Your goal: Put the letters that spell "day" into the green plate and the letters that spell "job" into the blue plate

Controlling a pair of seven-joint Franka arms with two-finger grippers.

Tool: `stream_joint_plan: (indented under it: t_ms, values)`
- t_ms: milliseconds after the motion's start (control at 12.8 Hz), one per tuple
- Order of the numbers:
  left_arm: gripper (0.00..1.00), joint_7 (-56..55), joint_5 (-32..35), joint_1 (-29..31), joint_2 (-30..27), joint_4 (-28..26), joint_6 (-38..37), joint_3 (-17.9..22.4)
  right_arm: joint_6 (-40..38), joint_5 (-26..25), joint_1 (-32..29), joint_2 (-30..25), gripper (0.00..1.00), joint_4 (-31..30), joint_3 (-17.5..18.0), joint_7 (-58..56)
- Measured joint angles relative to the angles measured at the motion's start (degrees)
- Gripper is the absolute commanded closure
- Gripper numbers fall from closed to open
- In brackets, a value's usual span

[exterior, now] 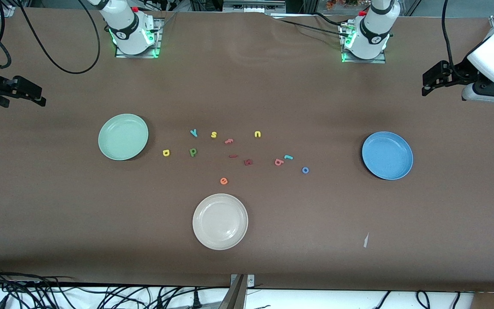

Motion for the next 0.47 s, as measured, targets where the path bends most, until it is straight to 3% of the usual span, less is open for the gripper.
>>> stream_joint_plan:
  t_ms: [468]
  values:
    - [0.0,-0.1,0.0,0.7,0.4,0.0,-0.2,0.3,0.0,0.0,0.0,0.0,0.0,0.0,0.0,0.0]
